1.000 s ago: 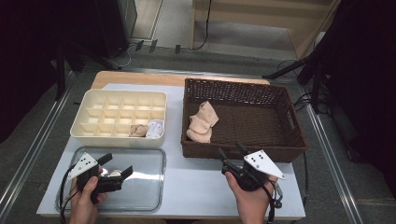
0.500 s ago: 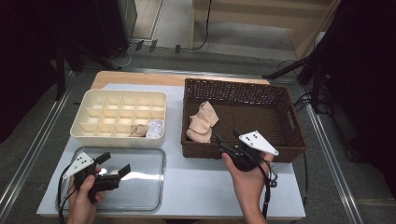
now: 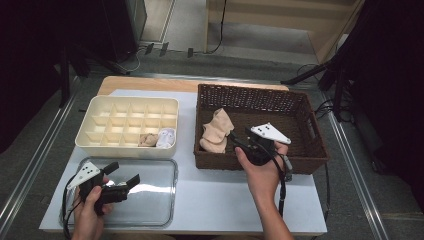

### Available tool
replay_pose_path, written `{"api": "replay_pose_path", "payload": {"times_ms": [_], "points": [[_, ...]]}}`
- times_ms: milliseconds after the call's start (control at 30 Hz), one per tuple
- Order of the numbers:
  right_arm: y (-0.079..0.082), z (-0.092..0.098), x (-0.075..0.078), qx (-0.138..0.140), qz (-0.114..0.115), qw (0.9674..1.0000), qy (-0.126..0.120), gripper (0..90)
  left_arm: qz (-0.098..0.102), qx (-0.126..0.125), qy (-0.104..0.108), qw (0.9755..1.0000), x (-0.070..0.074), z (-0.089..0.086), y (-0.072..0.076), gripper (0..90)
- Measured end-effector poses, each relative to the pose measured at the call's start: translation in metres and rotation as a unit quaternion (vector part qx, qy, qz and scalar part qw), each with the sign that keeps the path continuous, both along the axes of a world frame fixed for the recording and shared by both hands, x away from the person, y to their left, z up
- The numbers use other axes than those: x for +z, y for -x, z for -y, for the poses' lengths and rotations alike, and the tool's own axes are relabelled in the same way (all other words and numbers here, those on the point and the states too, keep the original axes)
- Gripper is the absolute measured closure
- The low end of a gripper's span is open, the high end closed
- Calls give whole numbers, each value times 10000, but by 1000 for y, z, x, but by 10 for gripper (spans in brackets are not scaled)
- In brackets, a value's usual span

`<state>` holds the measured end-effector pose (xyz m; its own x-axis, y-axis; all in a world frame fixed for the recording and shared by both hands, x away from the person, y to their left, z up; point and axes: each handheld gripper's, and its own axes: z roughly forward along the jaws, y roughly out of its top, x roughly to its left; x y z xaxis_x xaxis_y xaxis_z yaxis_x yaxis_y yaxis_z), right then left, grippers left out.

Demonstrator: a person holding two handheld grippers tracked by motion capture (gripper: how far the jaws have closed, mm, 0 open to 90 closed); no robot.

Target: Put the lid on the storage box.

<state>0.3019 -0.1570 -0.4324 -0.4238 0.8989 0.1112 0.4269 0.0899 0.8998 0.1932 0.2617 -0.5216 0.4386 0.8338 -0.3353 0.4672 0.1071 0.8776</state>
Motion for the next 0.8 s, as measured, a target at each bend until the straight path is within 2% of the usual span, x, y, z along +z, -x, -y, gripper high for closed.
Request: {"api": "replay_pose_path", "payload": {"times_ms": [233,467,667,733,800], "points": [[-14,-6,1,42,-180,9998,74,487,-29,-30,7,10000,-2,1,0,0],[-29,-17,5,70,-329,9990,293,560,-16,-61,51,10000,-1,3,-1,0],[-39,-19,9,91,-565,9979,295,615,-21,-22,99,9999,-2,0,-3,0],[-41,-18,11,111,-502,9982,304,615,-33,-21,110,9999,-2,-1,-3,0],[-46,-20,11,134,-536,9979,326,615,-22,-20,98,9999,-1,-1,-3,0]]}}
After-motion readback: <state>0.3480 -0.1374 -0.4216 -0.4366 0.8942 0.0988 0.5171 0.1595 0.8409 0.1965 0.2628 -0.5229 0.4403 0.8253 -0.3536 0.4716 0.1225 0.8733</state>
